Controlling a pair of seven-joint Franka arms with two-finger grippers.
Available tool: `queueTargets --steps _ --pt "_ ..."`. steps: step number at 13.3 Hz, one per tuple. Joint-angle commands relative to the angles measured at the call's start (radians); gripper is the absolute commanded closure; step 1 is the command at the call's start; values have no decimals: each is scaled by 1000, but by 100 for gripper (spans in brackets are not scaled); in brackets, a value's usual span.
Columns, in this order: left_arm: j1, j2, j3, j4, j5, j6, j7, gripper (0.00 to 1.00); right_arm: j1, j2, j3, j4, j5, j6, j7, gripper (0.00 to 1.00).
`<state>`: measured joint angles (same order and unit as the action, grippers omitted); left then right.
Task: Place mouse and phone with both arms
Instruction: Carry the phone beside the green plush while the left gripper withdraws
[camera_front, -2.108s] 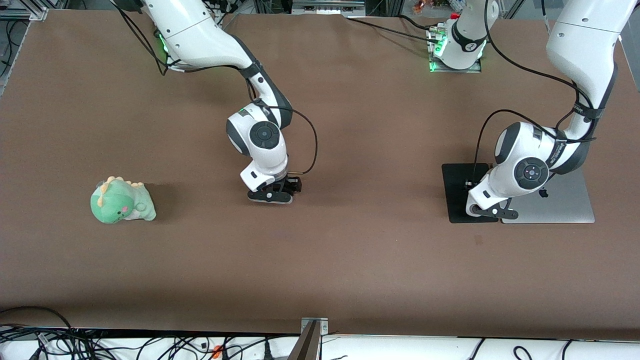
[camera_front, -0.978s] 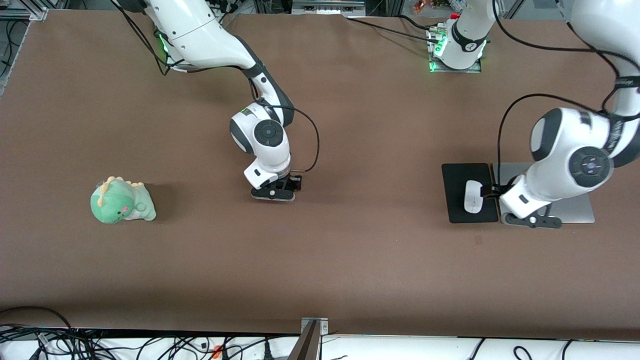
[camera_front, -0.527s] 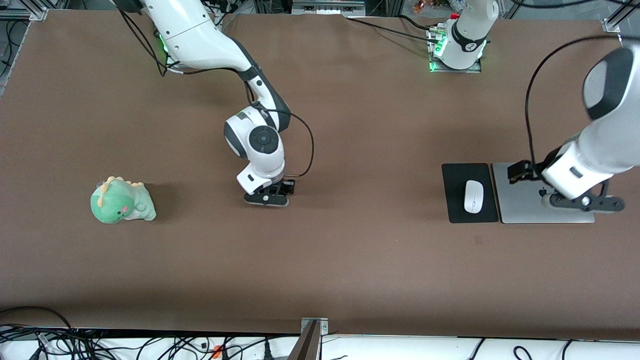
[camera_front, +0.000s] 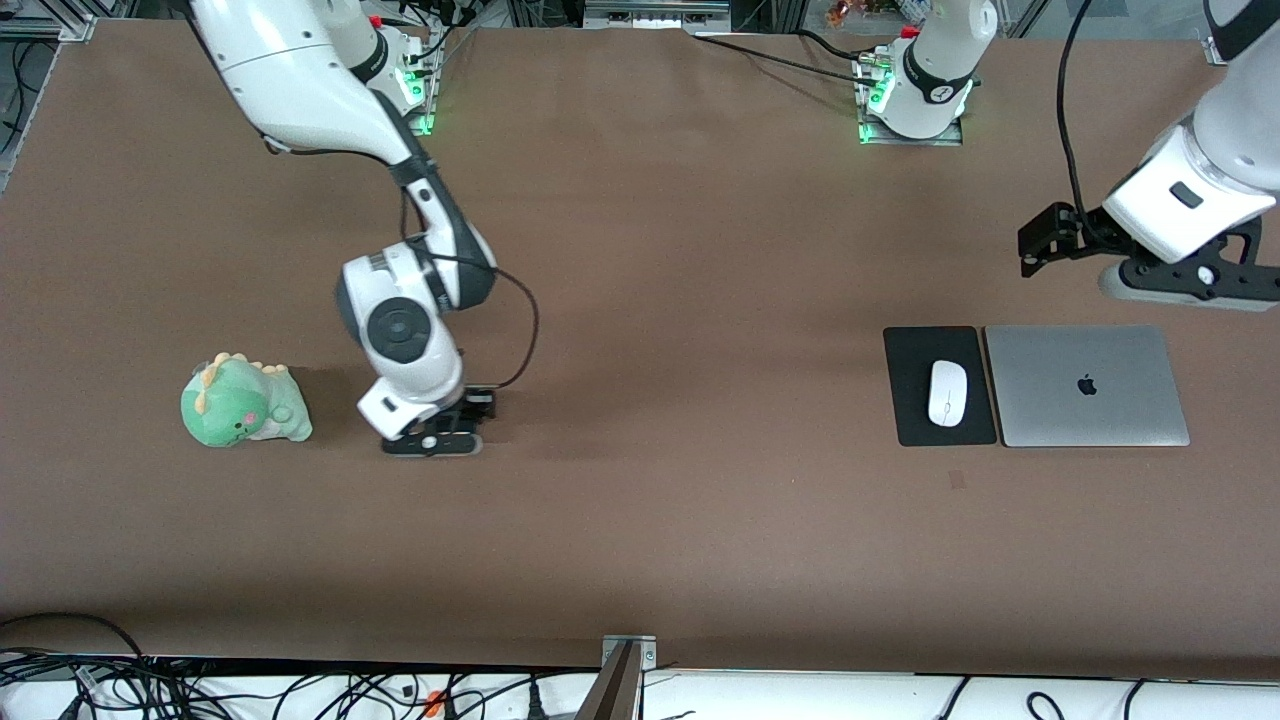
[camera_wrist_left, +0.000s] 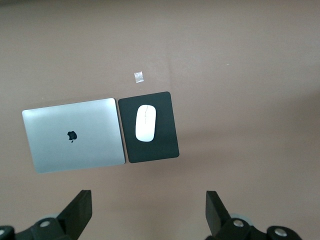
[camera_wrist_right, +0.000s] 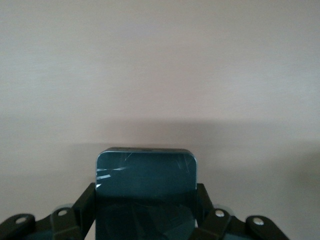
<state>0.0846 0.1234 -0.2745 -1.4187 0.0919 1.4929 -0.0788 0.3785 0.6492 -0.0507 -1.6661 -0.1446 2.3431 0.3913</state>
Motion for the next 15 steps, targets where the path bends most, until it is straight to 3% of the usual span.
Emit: queueTargets --steps 1,4,7,10,11,12,15 --pt "-129 -56 185 -92 -46 19 65 0 -110 -101 18 -202 19 175 -103 95" --pt "-199 -166 299 -238 -69 104 99 0 -153 -117 17 -299 39 296 -121 95" --pt "-189 -168 301 -209 -67 86 102 0 -168 -105 15 -371 37 450 -126 96" --pt "-189 -160 305 -206 -64 92 97 0 -190 -97 15 -380 37 463 -189 95" --pt "-187 -162 307 -206 -58 92 96 0 -190 -97 17 -380 37 463 -190 82" --pt "-184 -162 316 -206 -60 90 96 0 -191 -97 17 -379 37 463 -190 4" --pt "-157 -148 319 -192 -69 89 91 0 -190 -103 17 -373 37 453 -192 0"
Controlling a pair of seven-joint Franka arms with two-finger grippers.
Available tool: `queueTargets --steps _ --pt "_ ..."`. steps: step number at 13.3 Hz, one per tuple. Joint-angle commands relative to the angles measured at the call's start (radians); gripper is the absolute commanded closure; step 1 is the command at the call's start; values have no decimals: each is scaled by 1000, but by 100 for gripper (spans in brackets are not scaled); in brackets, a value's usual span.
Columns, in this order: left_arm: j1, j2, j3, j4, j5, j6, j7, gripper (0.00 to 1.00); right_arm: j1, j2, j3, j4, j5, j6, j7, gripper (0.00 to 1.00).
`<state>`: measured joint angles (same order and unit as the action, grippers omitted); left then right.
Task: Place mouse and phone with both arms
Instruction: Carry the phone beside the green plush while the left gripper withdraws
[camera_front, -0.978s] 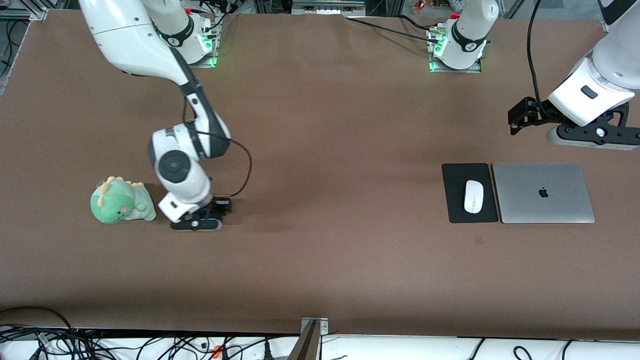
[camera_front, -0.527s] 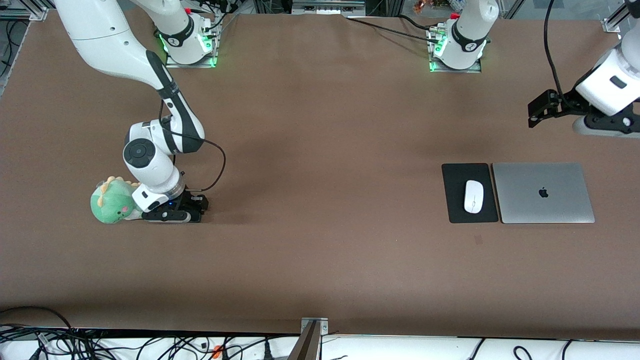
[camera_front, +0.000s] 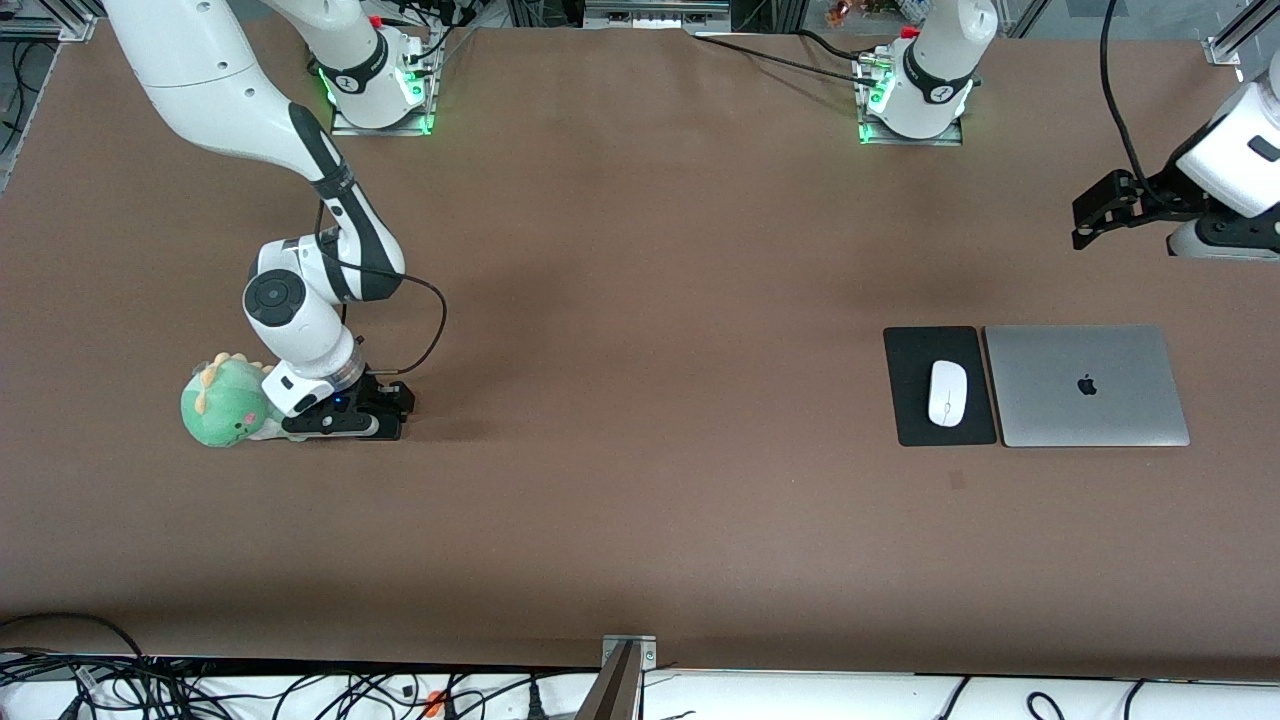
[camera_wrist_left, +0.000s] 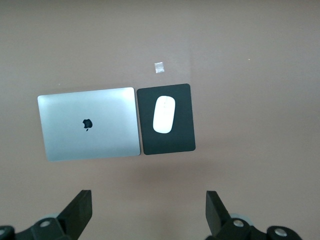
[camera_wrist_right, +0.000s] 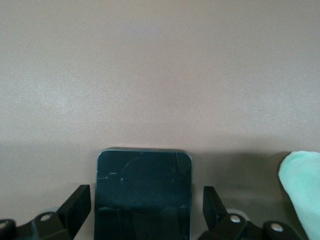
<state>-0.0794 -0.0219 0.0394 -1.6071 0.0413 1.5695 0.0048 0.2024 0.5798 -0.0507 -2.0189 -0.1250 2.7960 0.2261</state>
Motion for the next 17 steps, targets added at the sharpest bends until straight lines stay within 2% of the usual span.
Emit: queueTargets --steps 1,4,6,9,10,14,17 --pt "7 9 4 13 -18 12 7 0 -14 -37 18 -12 18 -13 -27 0" --pt "-2 40 -3 30 -24 17 4 0 -15 -61 22 64 40 -152 -28 0" --pt "-7 49 -4 53 -49 15 4 0 -15 -92 22 113 89 -235 -42 0" --pt "1 54 -4 64 -47 14 17 0 -27 -133 11 219 253 -414 -190 0" --pt "4 56 -4 70 -47 14 17 0 -34 -155 2 244 272 -474 -224 0" --pt "4 56 -4 70 -40 9 8 0 -35 -283 -47 247 274 -622 -234 0" --pt "6 53 -4 72 -32 7 14 0 -35 -401 -87 247 269 -792 -248 0"
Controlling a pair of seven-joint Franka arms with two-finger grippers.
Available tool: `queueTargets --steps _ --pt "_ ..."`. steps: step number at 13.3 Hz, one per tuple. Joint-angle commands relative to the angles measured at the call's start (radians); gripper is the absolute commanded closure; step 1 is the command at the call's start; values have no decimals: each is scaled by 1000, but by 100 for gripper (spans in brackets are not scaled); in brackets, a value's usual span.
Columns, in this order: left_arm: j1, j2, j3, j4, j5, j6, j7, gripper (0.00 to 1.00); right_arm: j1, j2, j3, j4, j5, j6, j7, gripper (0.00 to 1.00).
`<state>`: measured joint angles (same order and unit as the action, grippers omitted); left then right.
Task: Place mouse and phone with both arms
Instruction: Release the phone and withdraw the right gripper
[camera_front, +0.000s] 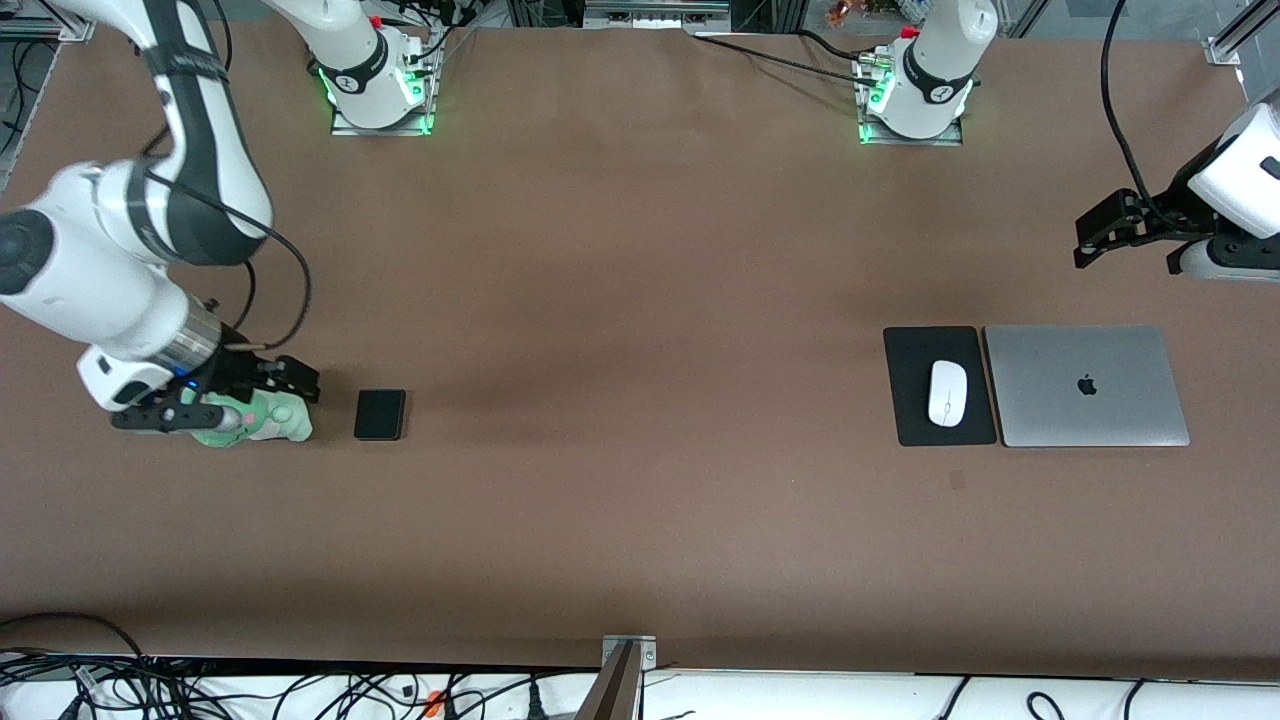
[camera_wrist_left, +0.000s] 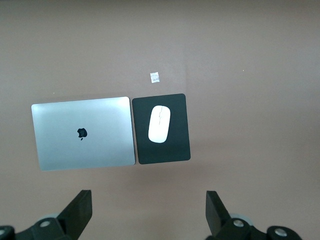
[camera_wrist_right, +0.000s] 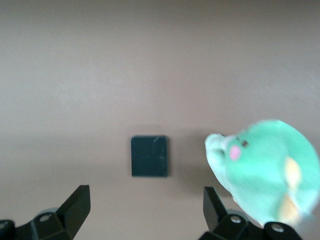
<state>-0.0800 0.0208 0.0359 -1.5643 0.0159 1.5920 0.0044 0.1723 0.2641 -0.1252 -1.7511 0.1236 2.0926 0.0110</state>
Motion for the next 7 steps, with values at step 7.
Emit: queueTargets --steps 7 --pt "6 10 -1 29 -7 -17 14 0 -94 -169 -5 184 -127 -463 -78 0"
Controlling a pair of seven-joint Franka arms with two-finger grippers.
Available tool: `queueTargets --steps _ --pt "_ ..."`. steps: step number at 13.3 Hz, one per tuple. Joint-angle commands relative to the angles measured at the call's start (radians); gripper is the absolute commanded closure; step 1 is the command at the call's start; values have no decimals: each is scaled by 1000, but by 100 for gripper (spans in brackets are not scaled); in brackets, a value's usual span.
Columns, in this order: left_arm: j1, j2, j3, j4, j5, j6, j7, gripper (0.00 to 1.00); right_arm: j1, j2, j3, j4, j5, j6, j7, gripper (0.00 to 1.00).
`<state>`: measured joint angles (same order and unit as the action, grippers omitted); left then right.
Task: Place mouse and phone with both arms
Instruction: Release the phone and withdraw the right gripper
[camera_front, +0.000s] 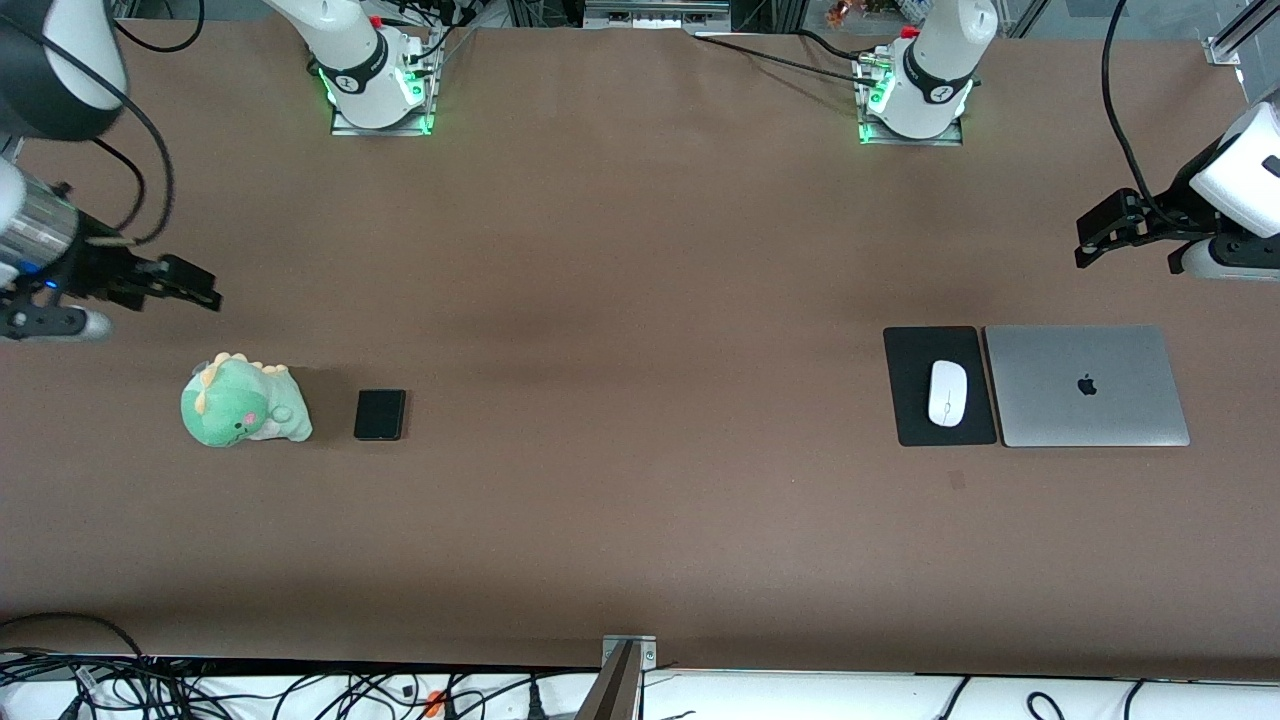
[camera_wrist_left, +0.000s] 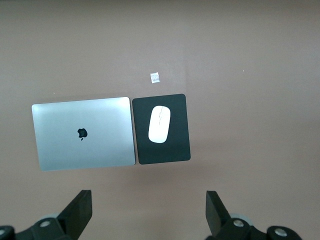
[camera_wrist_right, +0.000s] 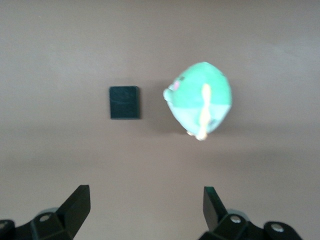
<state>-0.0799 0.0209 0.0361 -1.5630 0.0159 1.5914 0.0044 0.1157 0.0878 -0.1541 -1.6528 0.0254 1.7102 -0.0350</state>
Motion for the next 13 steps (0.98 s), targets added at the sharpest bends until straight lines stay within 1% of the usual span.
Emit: queueTargets --steps 1,5,8,13 --pt "6 10 -1 27 -7 -16 14 0 -44 7 24 99 -33 -83 -43 0" --pt "6 11 -1 38 -7 -16 14 0 -41 15 19 172 -59 -83 -52 0" --pt "6 11 1 38 -7 -16 13 0 -39 15 21 191 -50 -83 -40 0" --pt "8 11 2 38 -7 -16 13 0 -39 13 16 192 -47 -83 -43 0"
